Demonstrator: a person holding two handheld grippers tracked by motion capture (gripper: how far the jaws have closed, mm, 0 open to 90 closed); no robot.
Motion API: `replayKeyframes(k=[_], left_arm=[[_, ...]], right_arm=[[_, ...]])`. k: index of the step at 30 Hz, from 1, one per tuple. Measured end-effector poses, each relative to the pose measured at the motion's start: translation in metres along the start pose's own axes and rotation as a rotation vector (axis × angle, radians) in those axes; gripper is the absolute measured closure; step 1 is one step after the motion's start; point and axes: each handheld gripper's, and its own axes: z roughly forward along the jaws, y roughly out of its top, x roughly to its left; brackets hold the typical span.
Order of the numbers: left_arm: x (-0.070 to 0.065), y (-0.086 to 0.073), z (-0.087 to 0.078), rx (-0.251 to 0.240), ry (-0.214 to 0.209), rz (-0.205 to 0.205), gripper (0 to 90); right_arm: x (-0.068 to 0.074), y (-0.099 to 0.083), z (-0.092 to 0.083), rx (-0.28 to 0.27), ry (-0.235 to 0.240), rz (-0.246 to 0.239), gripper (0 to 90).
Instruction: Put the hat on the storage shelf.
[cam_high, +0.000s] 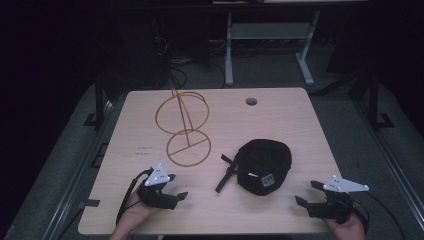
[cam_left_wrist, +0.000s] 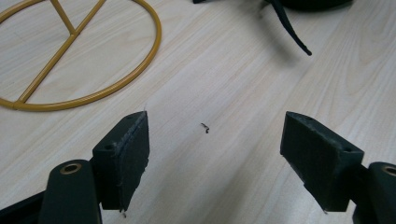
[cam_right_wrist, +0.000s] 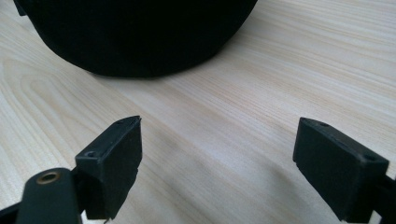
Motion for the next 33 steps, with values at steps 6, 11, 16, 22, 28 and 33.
replayKeyframes(k=[6,11,16,22,28,33], left_arm=[[-0.003,0.005,-0.001,-0.024,-0.027,-0.011,23.7],[-0.008,0.009,0.001,-0.020,-0.037,0.013,23.4],[-0.014,0.014,0.000,-0.028,-0.036,0.029,23.3],[-0.018,0.021,0.000,-0.047,-0.052,0.039,23.3],[-0.023,0.038,0.006,-0.037,-0.065,0.068,21.9],[-0.030,0.053,0.010,-0.028,-0.096,0.086,21.8]], right_arm=[[-0.001,-0.001,0.001,0.002,0.007,-0.010,15.0],[0.000,-0.002,-0.001,0.001,0.009,-0.012,15.0],[0.002,0.000,-0.002,-0.010,0.007,-0.014,15.1],[0.004,0.001,-0.003,-0.026,-0.001,-0.015,15.1],[0.000,0.000,-0.005,-0.031,-0.002,-0.004,15.0],[-0.002,-0.001,-0.007,-0.041,-0.001,0.006,15.1]])
